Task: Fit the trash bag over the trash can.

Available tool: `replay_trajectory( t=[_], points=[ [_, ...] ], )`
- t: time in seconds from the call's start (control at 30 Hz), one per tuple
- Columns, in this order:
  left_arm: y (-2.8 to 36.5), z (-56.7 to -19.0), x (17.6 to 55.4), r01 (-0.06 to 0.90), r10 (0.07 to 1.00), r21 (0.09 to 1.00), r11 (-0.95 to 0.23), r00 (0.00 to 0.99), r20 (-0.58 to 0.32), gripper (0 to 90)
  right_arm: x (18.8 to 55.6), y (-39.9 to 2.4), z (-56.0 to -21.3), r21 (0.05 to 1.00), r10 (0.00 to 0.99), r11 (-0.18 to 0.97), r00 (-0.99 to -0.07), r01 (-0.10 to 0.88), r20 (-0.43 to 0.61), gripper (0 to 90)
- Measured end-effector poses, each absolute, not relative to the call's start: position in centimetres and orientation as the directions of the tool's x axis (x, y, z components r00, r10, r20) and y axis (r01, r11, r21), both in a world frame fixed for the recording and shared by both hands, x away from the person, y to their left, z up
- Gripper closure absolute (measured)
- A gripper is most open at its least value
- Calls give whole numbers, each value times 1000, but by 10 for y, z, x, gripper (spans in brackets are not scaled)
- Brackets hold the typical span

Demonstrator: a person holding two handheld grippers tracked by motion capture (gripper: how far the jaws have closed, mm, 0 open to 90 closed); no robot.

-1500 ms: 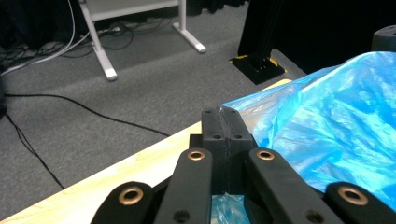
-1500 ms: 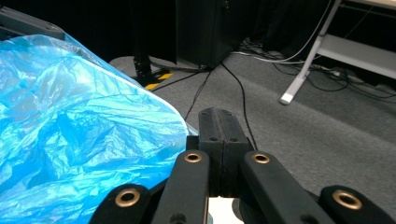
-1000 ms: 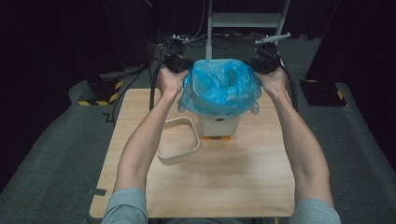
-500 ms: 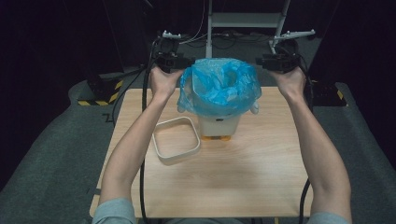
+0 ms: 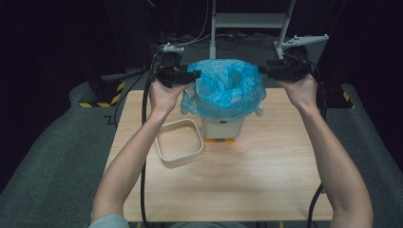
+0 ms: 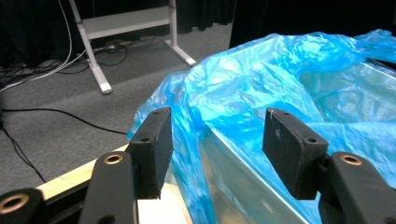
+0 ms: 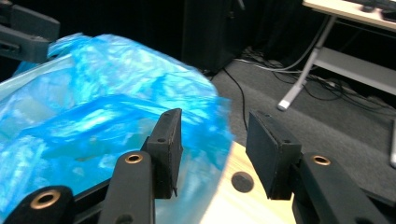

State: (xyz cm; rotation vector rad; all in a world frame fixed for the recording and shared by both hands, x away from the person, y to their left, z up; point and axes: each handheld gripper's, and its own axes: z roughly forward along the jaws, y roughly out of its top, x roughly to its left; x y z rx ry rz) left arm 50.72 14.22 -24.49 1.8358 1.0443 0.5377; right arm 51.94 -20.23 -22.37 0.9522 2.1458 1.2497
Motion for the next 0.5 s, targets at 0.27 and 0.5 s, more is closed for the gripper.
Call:
replay_trajectory(
  t=[0.27, 0.5],
  points=[
    [147, -251, 494, 425, 838, 876, -228, 544, -46, 420, 525, -187, -237, 867, 742, 414, -655, 278, -144, 899],
    [154, -254, 489, 407, 821, 888, -215, 568, -62, 434, 518, -201, -240, 866, 762, 418, -624, 273, -171, 900]
  ],
)
